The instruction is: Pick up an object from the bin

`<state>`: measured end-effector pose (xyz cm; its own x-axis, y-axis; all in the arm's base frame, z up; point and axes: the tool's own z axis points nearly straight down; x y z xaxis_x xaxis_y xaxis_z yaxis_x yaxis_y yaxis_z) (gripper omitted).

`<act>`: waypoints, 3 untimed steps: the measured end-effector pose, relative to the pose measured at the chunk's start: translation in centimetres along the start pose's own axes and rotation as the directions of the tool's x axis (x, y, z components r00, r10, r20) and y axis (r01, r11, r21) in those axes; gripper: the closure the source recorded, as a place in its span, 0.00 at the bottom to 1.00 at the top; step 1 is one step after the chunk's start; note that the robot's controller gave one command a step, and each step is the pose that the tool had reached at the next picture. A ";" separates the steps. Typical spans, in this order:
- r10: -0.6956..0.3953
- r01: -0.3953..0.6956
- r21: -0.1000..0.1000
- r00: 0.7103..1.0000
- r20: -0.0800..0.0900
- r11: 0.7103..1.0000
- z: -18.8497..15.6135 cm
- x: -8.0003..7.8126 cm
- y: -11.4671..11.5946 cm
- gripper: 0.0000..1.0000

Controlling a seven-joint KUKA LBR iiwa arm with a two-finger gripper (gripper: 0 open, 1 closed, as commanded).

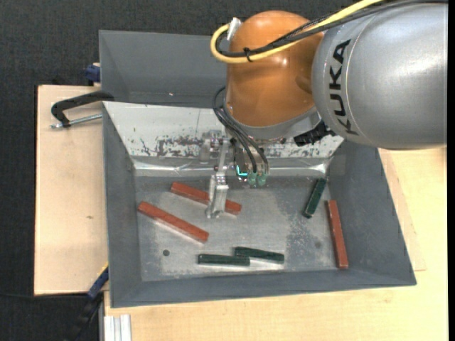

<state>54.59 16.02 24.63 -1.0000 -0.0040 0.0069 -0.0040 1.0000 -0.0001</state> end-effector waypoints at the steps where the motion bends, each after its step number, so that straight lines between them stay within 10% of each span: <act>1: 0.003 -0.003 -0.002 1.000 0.009 1.000 -0.5 -0.2 -0.1 0.00; 2: 0.009 -0.009 -0.004 1.000 0.018 1.000 0.2 -0.2 -0.1 0.00; 3: 0.087 -0.087 -0.003 0.996 0.011 0.996 8.2 0.5 -0.9 0.00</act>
Offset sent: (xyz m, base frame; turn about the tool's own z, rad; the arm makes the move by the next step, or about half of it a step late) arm -0.0191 -0.0060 -0.1291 0.0705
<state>54.02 15.09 16.39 -0.9966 0.0826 -0.0036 0.0826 0.9966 0.0023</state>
